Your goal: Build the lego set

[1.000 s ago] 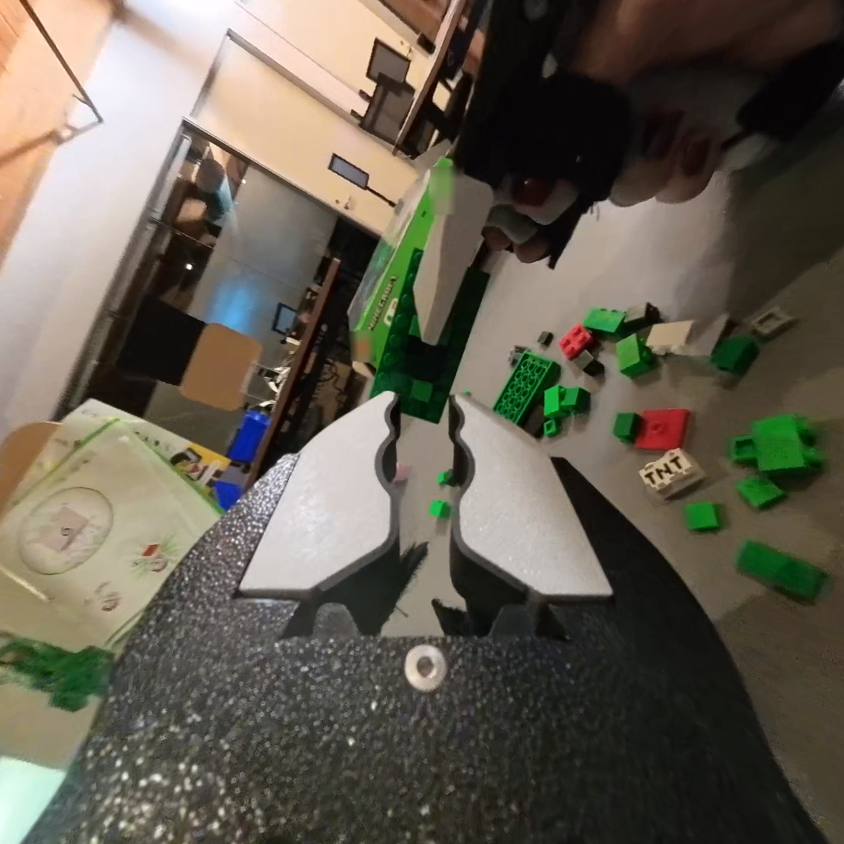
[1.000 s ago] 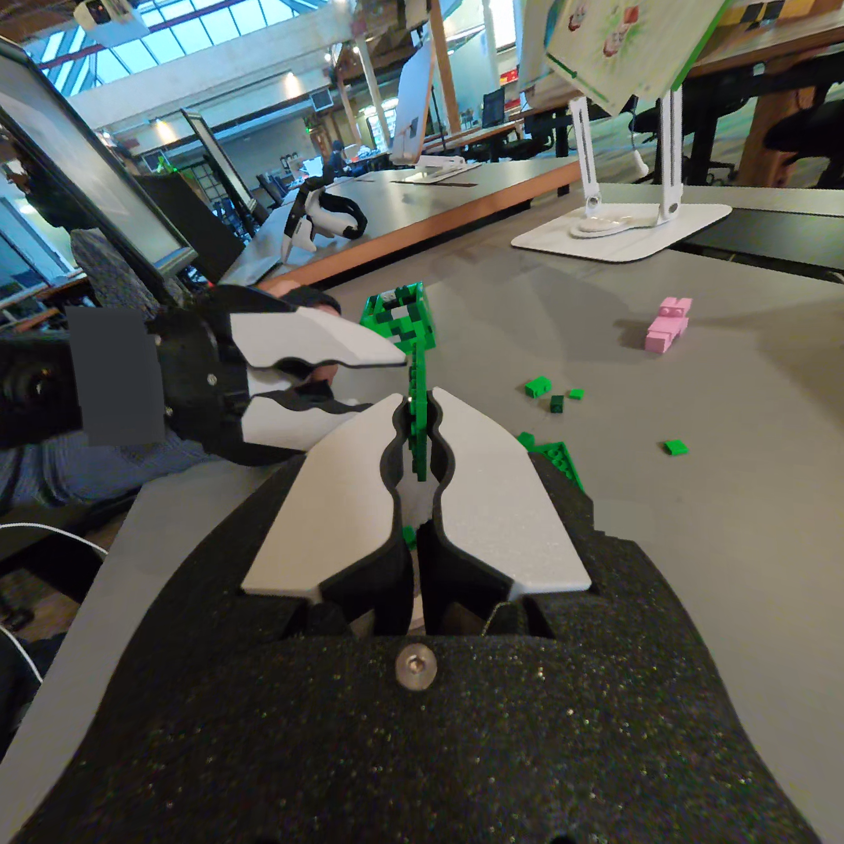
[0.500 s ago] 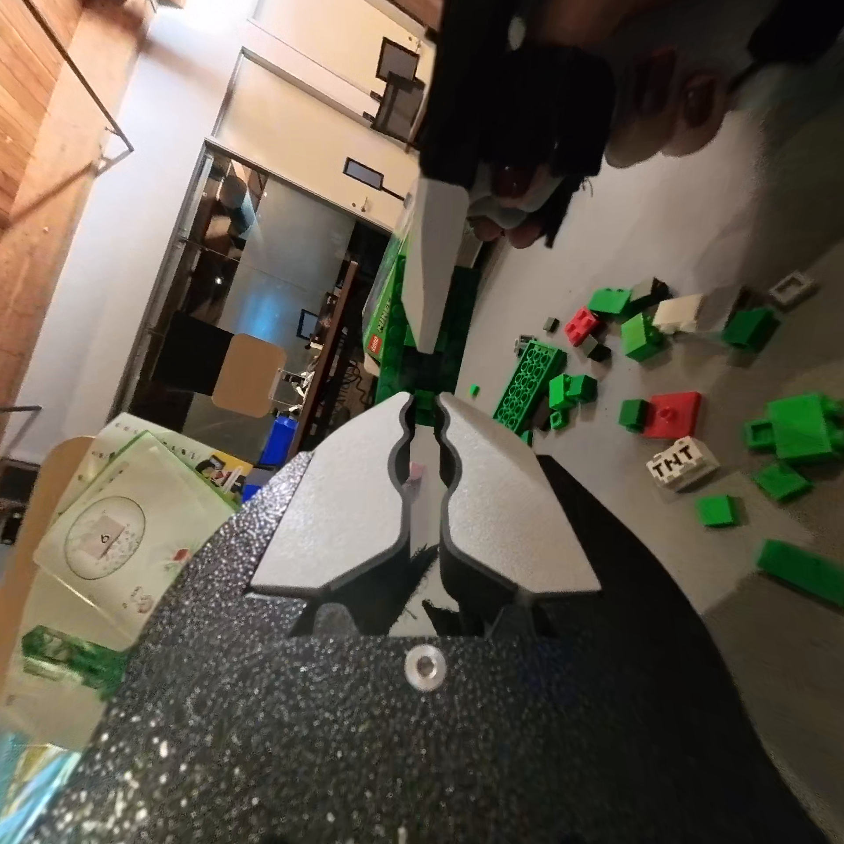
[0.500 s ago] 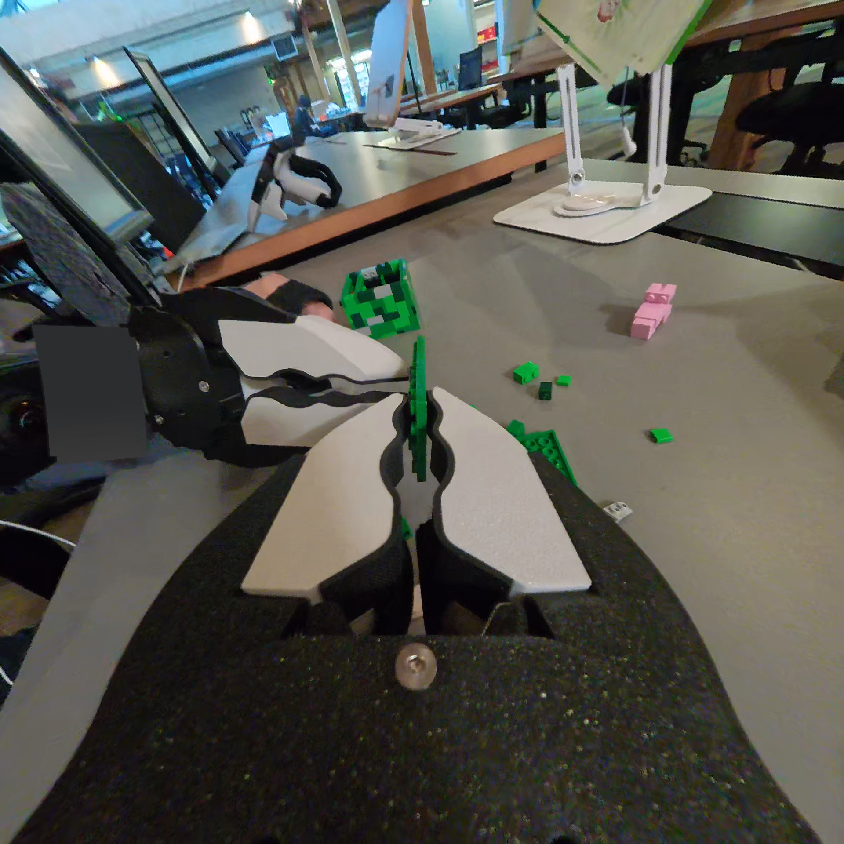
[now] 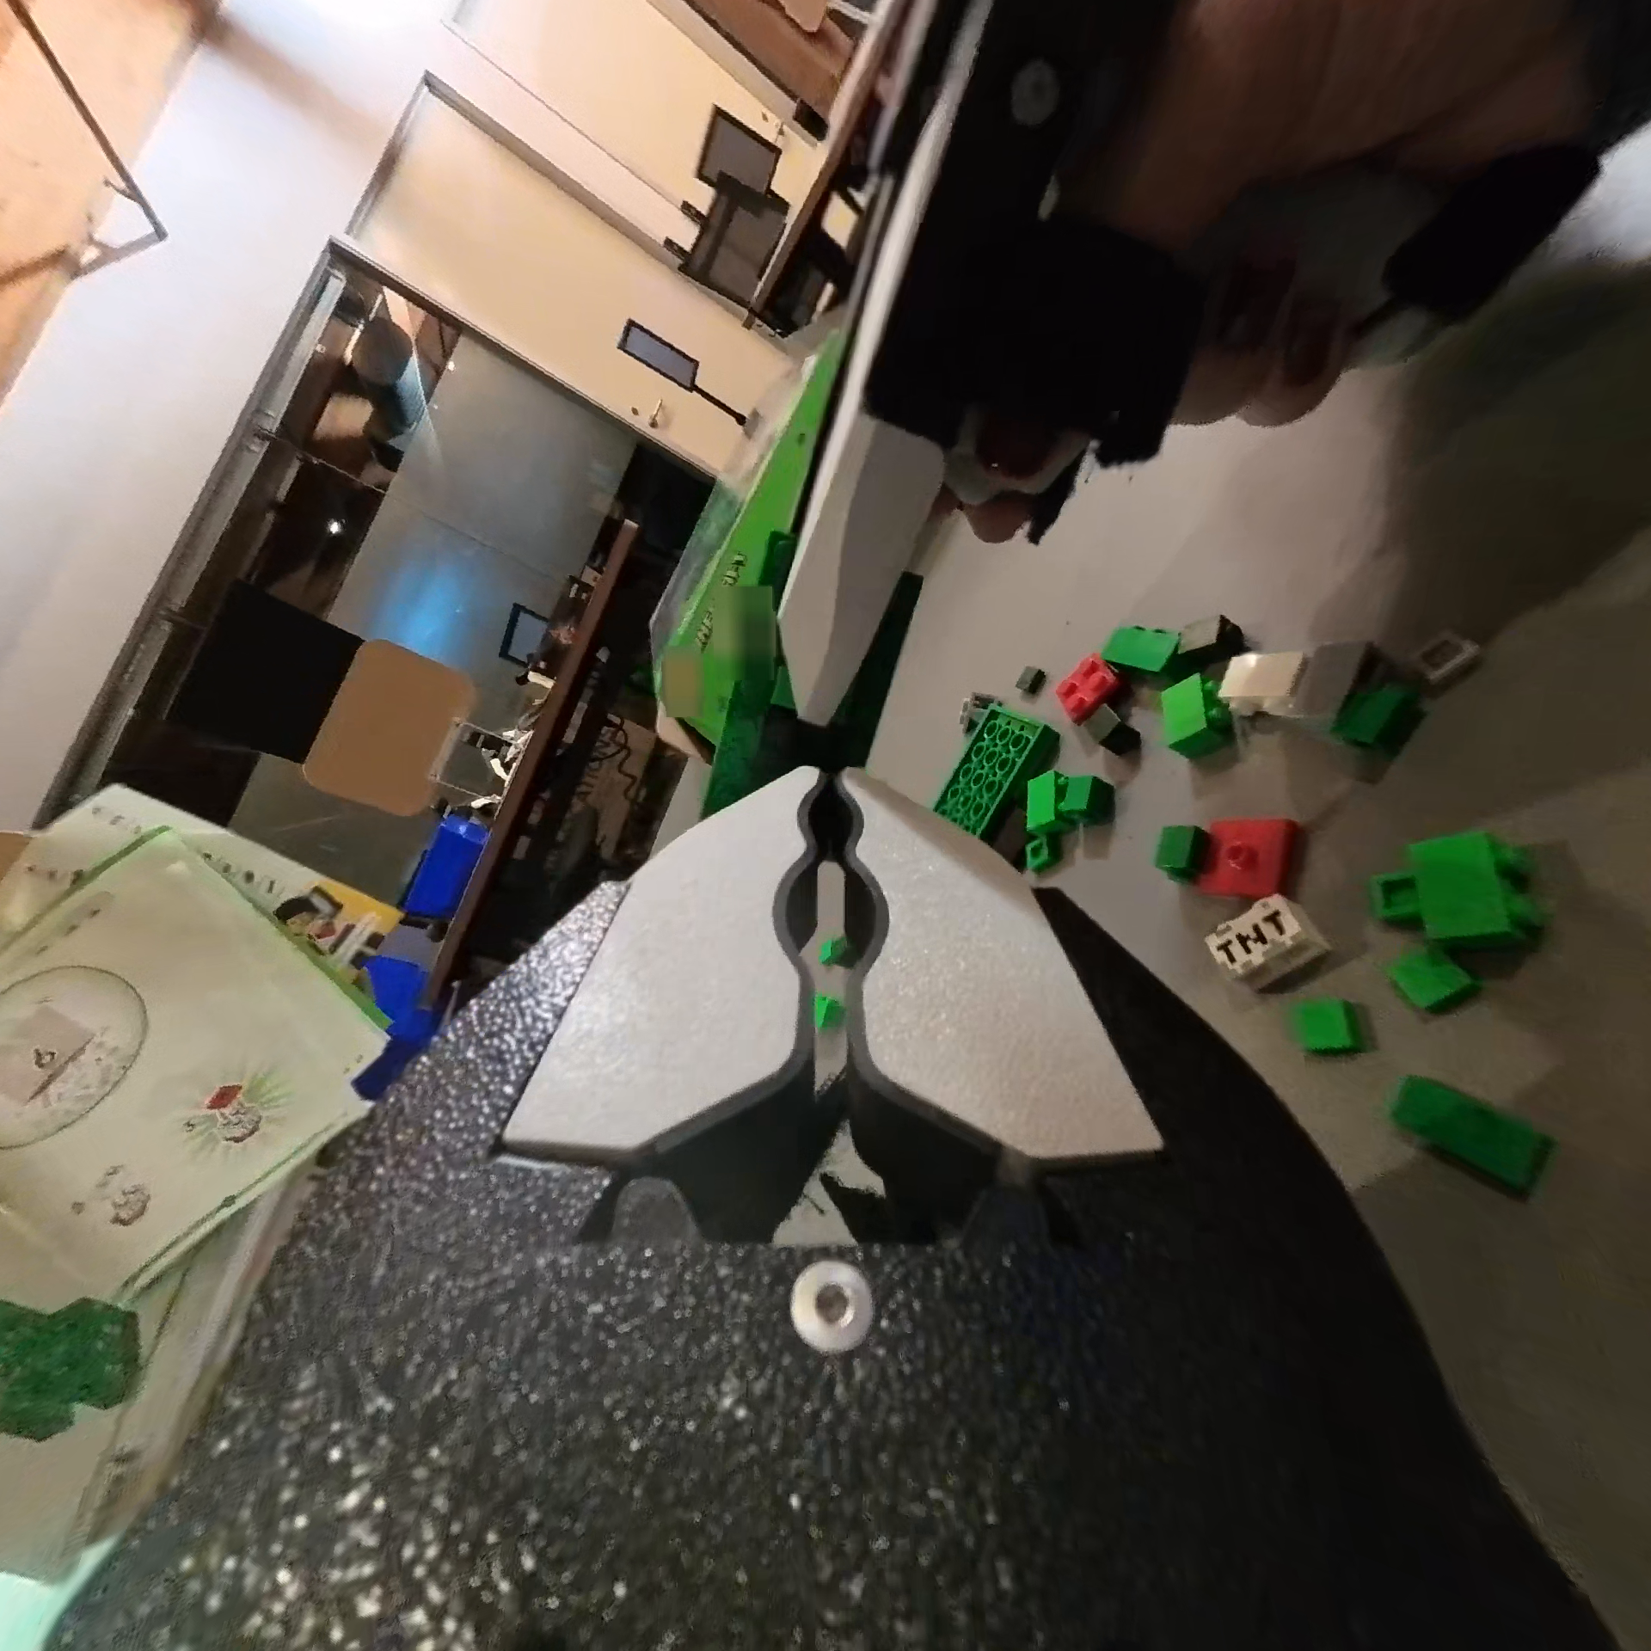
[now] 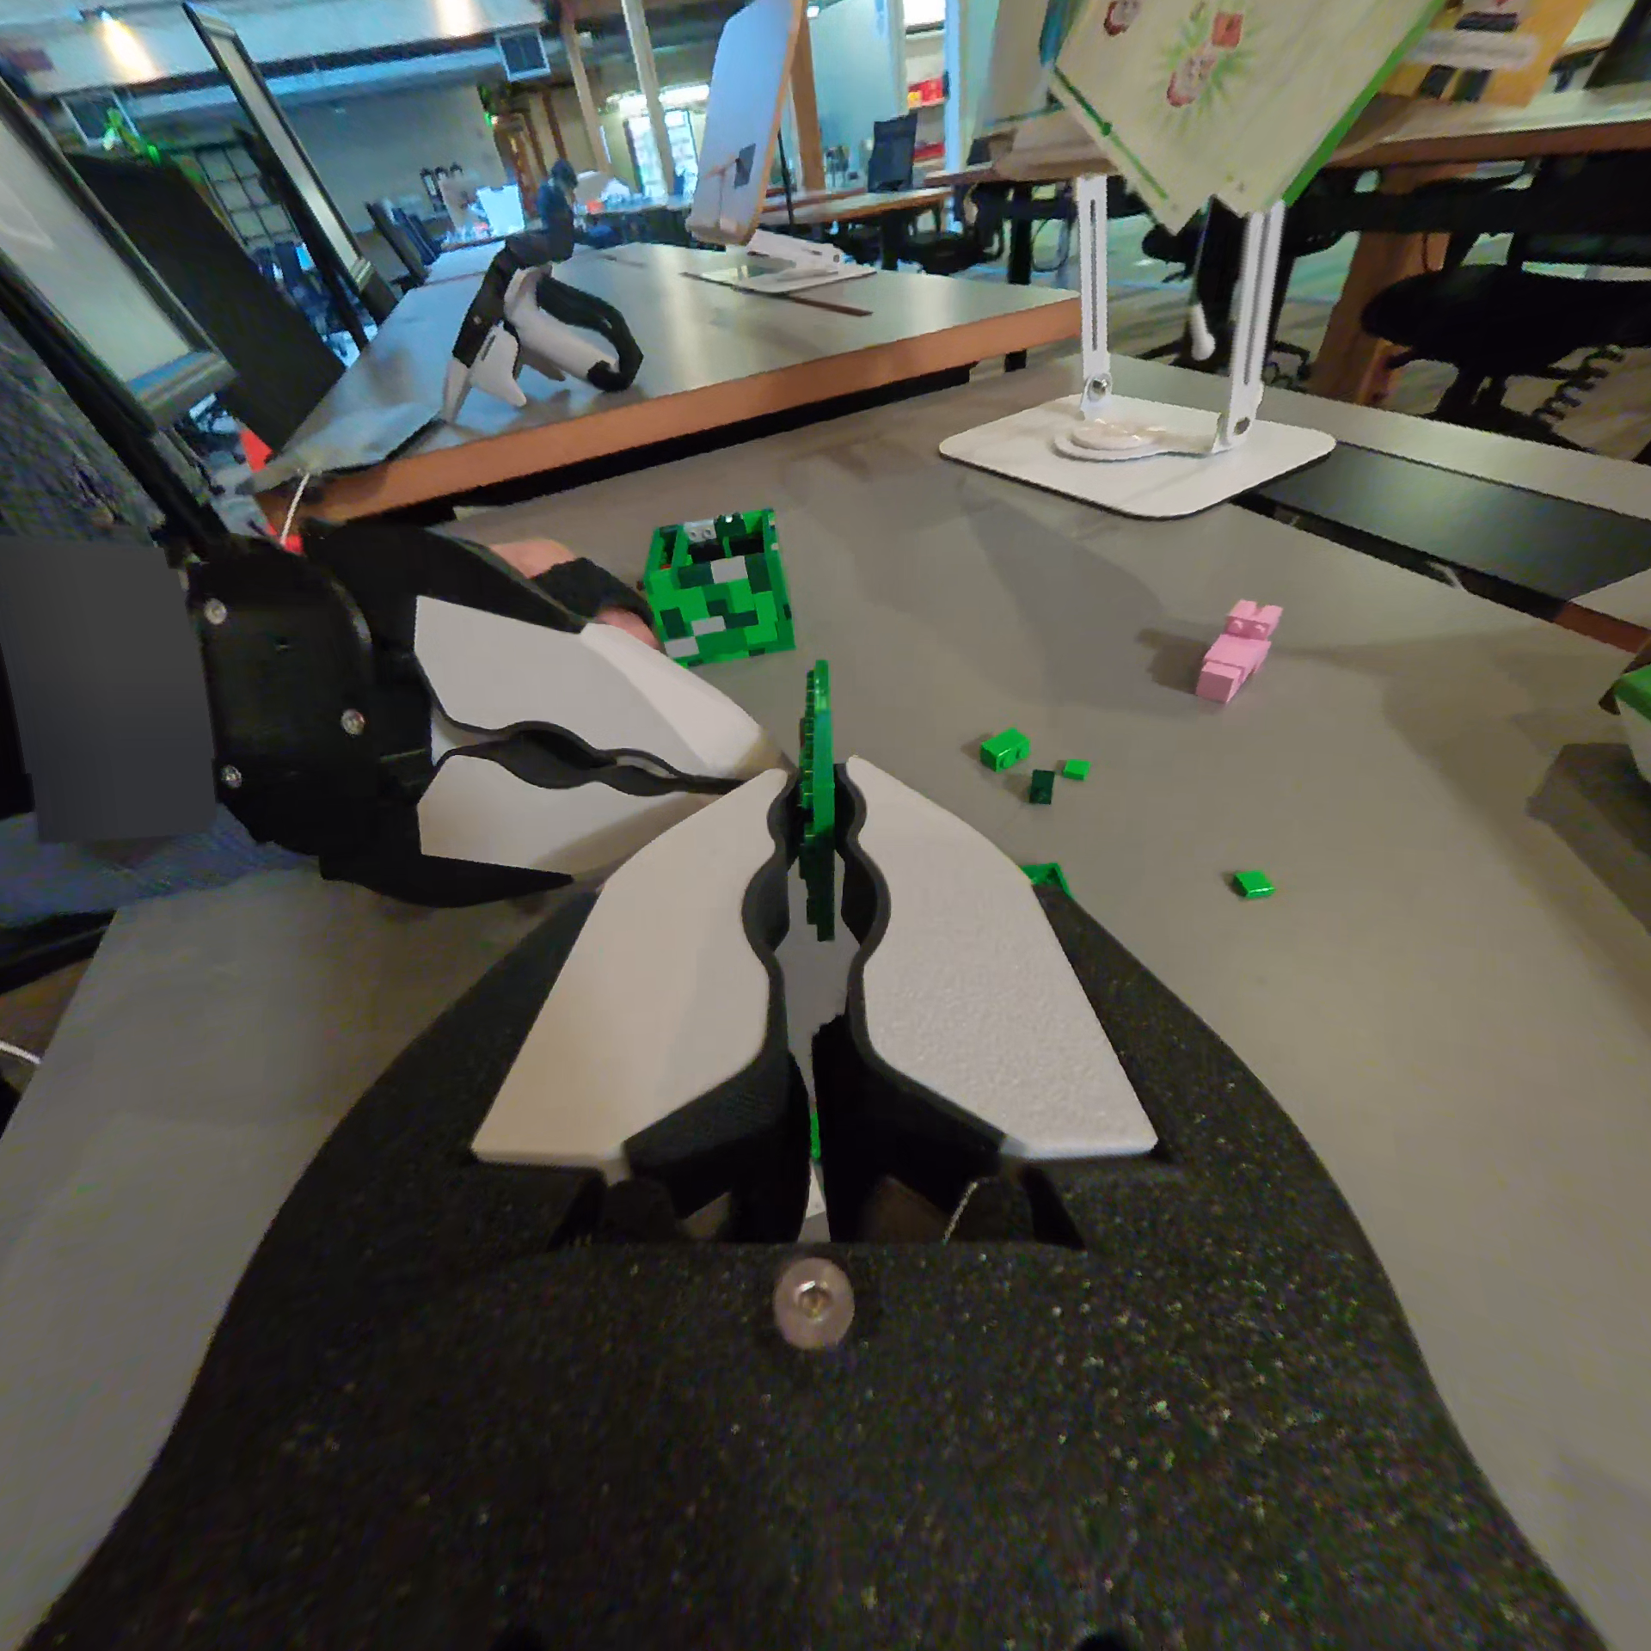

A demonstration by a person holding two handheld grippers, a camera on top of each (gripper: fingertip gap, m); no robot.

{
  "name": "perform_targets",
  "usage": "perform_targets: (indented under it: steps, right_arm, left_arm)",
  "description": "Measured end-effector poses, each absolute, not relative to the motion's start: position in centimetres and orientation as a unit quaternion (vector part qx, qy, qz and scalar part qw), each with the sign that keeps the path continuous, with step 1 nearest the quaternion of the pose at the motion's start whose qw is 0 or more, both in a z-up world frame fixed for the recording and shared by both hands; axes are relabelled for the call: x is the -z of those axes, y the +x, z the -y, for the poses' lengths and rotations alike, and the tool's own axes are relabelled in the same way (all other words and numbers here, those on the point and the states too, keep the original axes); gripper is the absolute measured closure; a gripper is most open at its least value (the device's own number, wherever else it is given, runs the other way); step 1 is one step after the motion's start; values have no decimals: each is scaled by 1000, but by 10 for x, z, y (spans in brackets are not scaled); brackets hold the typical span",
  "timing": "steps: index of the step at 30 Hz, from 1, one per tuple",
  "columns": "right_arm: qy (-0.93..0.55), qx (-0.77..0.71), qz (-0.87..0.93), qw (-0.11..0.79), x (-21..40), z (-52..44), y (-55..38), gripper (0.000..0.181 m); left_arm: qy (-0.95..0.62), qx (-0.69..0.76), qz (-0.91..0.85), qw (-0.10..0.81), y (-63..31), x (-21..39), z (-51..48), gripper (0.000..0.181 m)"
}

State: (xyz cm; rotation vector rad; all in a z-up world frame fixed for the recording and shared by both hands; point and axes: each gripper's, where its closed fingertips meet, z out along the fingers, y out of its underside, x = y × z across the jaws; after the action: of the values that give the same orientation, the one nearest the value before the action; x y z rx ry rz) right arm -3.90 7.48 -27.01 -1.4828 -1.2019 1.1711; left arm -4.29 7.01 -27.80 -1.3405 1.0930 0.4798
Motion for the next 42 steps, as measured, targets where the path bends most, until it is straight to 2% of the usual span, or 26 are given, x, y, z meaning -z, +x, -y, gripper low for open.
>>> perform_targets:
  steps: [3,9,13,29,36,42]
  right_arm:
    - [-595,-484,457,450,264,-82,-35,175]
    - [-574,-500,434,482,255,-86,-31,175]
    - [-554,-482,456,503,254,-79,-36,175]
    - [-522,-428,479,561,250,-72,-41,175]
    - [-530,-417,472,568,251,-76,-40,175]
    - [-539,-427,466,557,253,-78,-40,175]
  left_arm:
    - [-615,-135,-426,649,-45,270,-70,181]
    - [-670,108,-290,675,-51,254,-69,181]
    - [-672,195,-254,667,-50,254,-69,170]
    - [-680,231,-215,662,-54,254,-71,178]
    - [-681,240,-230,653,-45,255,-69,157]
    - [-682,288,-227,632,-44,256,-67,152]
